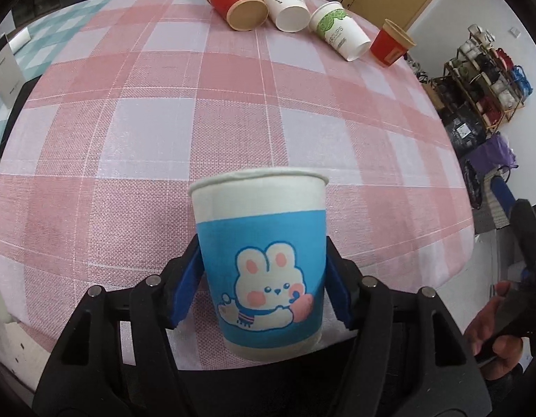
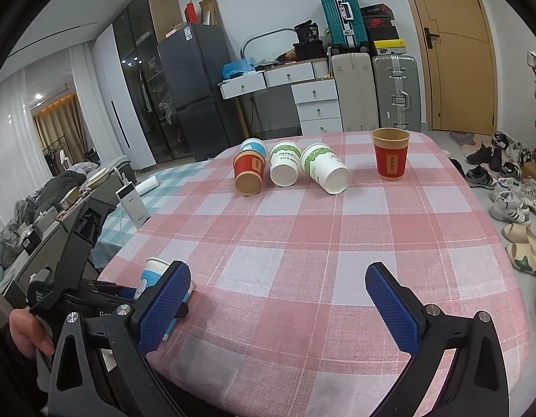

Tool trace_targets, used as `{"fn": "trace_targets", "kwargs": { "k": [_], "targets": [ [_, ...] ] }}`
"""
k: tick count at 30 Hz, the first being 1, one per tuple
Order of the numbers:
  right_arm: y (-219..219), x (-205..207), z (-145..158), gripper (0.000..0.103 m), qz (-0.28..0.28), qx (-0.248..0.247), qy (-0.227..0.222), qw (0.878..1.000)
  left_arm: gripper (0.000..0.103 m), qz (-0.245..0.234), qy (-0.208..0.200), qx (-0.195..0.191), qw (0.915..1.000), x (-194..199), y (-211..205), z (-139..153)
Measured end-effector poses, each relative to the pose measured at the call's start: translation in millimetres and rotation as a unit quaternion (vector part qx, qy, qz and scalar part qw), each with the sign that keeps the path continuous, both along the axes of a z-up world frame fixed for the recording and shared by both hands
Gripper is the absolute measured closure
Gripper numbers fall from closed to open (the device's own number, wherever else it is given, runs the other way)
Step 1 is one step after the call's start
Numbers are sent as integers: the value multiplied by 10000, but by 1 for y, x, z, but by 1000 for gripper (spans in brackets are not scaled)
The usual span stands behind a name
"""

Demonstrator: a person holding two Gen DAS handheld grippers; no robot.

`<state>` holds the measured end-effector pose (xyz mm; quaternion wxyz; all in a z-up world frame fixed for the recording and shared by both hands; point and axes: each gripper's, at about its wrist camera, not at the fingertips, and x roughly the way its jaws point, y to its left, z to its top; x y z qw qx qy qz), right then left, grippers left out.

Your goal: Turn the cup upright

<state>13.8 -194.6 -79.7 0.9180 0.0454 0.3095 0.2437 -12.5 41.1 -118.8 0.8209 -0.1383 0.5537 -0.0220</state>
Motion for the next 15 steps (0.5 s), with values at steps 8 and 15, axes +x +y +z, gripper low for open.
{"fn": "trace_targets", "kwargs": {
  "k": [8,15],
  "targets": [
    [1,0,-2,0,31,0,10,10000,19,-51,-286,208,9994,0,-2,7],
    [5,-3,-2,0,76,19,22,10000,18,2,-949,137,9954,-10,2,50]
  ]
}}
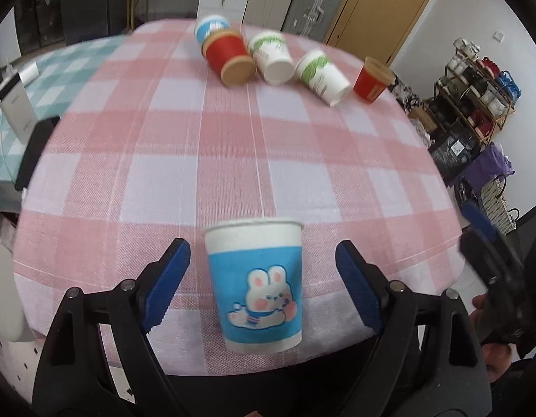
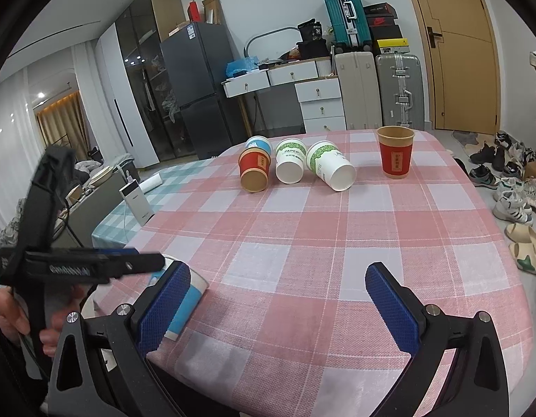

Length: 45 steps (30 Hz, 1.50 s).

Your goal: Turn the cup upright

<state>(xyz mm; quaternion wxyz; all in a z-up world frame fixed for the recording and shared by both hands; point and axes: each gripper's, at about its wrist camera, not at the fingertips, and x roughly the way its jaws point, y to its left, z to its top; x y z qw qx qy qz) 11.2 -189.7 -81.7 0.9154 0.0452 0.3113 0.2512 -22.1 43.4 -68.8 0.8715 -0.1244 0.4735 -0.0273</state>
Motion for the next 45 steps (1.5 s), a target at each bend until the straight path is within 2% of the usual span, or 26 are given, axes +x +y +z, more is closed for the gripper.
{"fn": "trace_targets", "kwargs": {
  "k": [6,7,8,13,20,30,35,37,40,42,44,45],
  "targets": [
    [6,-5,9,0,105,53,-92,9999,12,303,-704,270,9967,-18,7,49],
    [7,-6,11,0,128,60,-109,9998,8,356,-816,330,9955,-22,9,56],
    [8,-7,13,0,154,75,-133,9998,0,401,-934,406,9940,-26,10,63],
    [10,-12,23,0,232,238,-236,9992,1,555,-1410,607,9866,-50,15,90],
    [13,-22,36,0,420,448,-230,9978,1,475,-1512,700,9849,-72,12,100],
    [14,-29,35,0,670,680,193,9952,1,430,-1450,735,9858,-84,6,92],
    [27,-16,21,0,979,760,822,9889,1,425,-1478,742,9853,-85,5,93],
    [40,-2,6,0,1128,597,1312,9831,1,434,-1476,746,9853,-87,6,93],
    [59,25,-22,0,1357,631,2281,9621,1,446,-1455,671,9861,-87,9,91],
    [70,45,-40,0,1451,727,2902,9431,1,483,-1415,645,9867,-89,16,87],
    [84,61,-51,0,1629,681,3350,9255,1,498,-1340,580,9880,-91,26,82],
    [92,67,-54,0,1724,631,3444,9207,1,496,-1298,531,9889,-91,31,79]
  ]
}}
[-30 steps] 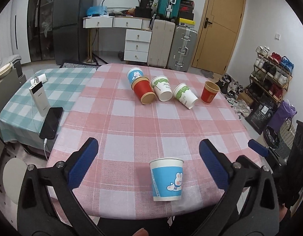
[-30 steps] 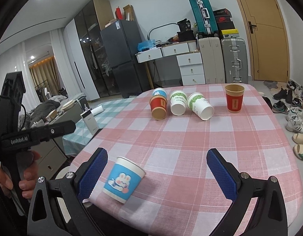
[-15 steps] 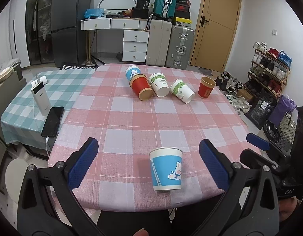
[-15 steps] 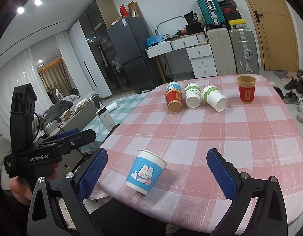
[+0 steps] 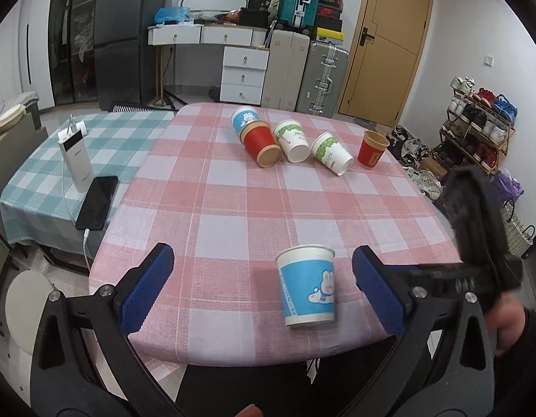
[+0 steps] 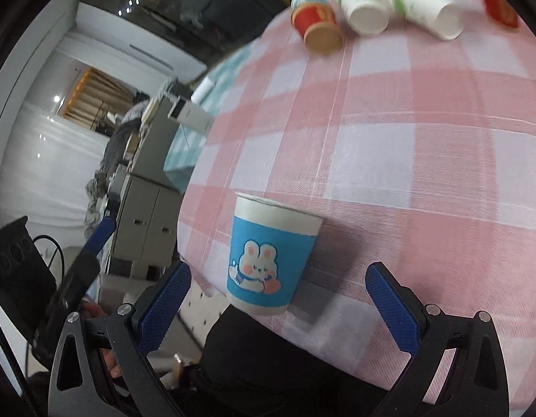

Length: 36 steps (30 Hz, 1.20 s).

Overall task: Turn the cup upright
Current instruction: 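Grasp the blue bunny cup with the right gripper and turn it rim up, then lower the upright cup onto the tablecloth and open the right gripper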

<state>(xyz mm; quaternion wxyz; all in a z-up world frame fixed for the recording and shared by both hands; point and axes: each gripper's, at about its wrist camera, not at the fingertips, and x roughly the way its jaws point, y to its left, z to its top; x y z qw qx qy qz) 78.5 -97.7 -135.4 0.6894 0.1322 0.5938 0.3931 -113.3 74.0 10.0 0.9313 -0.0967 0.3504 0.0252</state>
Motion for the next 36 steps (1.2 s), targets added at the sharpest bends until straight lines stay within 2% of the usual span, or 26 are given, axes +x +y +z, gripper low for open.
{"fn": "trace_targets", "kwargs": {
  "k": [3,8,10,11,14,18,22,25,27,31,33,36],
  "targets": [
    [22,16,-7,0,206,-218,197,9994,1,-49,124,-105,9999,-2,13,-10],
    [49,41,-29,2,390,-425,899,9943,1,8,279,-308,9991,-3,33,-27],
    [54,46,-34,13,354,-519,1010,9929,1,14,326,-365,9988,-3,39,-33],
    [56,49,-34,38,373,-513,1076,9922,1,20,349,-390,9986,-2,41,-36],
    [54,53,-34,39,326,-457,1179,9914,1,19,408,-493,9979,-2,45,-42],
    [32,53,-19,42,119,-222,805,9964,1,39,509,-659,9965,5,49,-49],
    [-8,52,-5,42,-348,22,422,9985,1,24,558,-655,9963,14,46,-53],
    [-33,50,5,42,-724,-206,-147,9971,1,-80,561,-656,9962,25,39,-53],
    [-45,46,16,43,-811,-611,-806,9916,1,-120,512,-596,9968,35,33,-52],
    [-70,53,22,43,-1090,-646,-1109,9857,1,-270,506,-254,9980,64,17,-48],
    [-80,58,25,43,-1219,-745,-1409,9797,1,-357,433,-214,9982,79,10,-44],
    [-83,66,34,43,-1452,-893,-2041,9640,1,-380,427,-283,9980,100,4,-43]
  ]
}}
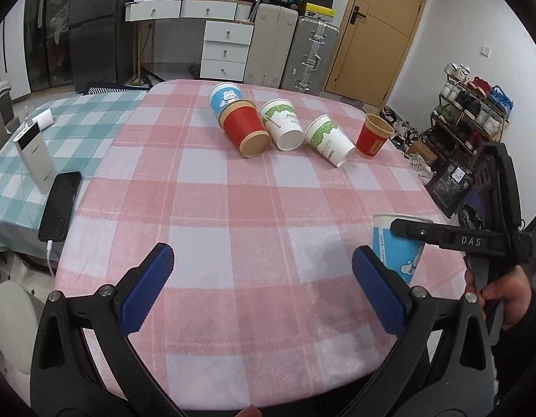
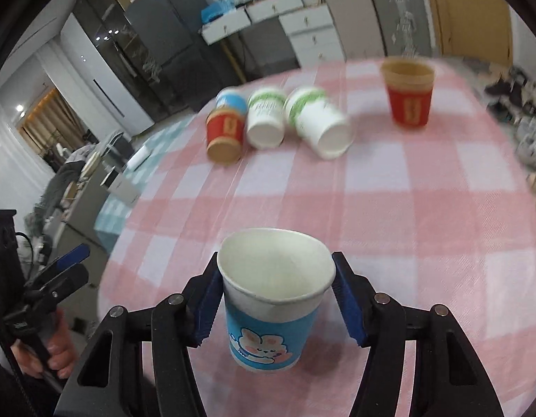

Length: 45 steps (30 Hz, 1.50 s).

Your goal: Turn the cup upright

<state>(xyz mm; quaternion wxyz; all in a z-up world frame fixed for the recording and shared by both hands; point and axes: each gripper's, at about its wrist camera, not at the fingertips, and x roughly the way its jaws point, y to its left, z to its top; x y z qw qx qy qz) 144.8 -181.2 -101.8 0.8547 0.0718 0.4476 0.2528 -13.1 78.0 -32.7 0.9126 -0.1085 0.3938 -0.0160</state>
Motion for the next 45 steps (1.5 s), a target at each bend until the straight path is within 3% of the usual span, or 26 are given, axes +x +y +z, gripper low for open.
{"fn": "trace_targets", "kwargs": {
  "k": [5,7,9,15,27,29,32,34,41,45],
  "targets": [
    [21,10,11,42,-33,-96,-992,9950,1,49,217,-118,9997,27,-8,-11],
    [34,13,12,42,-268,-469,-1444,9880,1,50,314,-163,9994,37,-10,-18],
    [42,18,11,42,-323,-536,-1675,9839,1,22,384,-132,9992,42,-14,-23],
    [67,28,-19,43,-127,-1029,-1736,9793,1,22,507,-156,9986,54,-17,-36],
    [61,-11,-33,41,-35,-1191,-1957,9734,1,11,564,-259,9981,64,-14,-45],
    [60,-15,-35,35,-26,-1266,-1966,9723,1,14,572,-281,9980,63,-13,-45],
    [66,-10,-47,9,348,-1380,-1395,9799,1,54,567,-241,9981,59,-14,-43],
    [64,-16,-51,7,330,-1437,-1284,9807,1,65,529,-65,9986,56,-18,-40],
    [39,-55,-28,3,222,-1014,-1384,9849,1,47,298,-42,9995,47,-23,-23],
    [17,-72,3,2,-10,-566,-1624,9851,1,-14,165,18,9999,39,-33,-12]
  ]
}}
